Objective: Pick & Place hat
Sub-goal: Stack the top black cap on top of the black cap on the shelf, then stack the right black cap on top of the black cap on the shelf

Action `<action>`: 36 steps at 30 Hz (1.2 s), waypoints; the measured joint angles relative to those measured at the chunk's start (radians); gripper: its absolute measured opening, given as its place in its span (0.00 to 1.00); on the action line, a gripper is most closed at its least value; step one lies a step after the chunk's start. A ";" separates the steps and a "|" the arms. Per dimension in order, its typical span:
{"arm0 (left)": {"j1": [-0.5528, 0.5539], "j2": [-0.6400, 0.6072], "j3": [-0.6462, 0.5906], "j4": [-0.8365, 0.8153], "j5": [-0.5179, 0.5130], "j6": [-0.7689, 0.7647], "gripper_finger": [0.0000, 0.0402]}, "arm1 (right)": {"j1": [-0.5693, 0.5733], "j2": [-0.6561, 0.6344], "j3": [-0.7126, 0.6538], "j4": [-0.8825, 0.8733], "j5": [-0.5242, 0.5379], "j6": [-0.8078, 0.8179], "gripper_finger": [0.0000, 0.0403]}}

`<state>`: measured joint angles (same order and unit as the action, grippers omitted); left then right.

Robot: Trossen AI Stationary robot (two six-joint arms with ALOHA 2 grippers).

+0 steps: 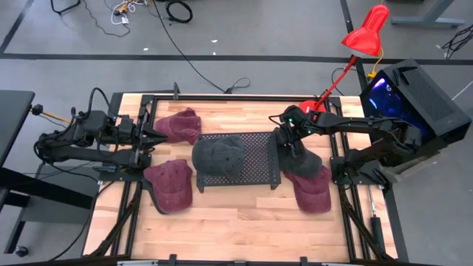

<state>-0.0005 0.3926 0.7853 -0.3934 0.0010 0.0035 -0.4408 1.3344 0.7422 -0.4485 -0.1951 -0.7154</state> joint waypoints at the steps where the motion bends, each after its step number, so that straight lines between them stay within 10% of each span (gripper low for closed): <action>1: 0.000 0.000 0.000 0.000 0.000 0.000 0.12 | 0.000 0.000 0.000 0.007 -0.001 0.002 0.58; 27: 0.000 0.000 0.000 0.000 0.000 0.000 0.12 | 0.000 0.001 -0.110 0.172 0.019 0.006 0.55; 36: 0.000 0.000 0.000 0.000 0.000 0.000 0.12 | 0.000 0.001 -0.117 0.172 0.070 0.008 0.36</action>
<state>-0.0004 0.3927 0.7853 -0.3933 0.0011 0.0036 -0.4404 1.3357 0.6250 -0.2769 -0.1253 -0.7071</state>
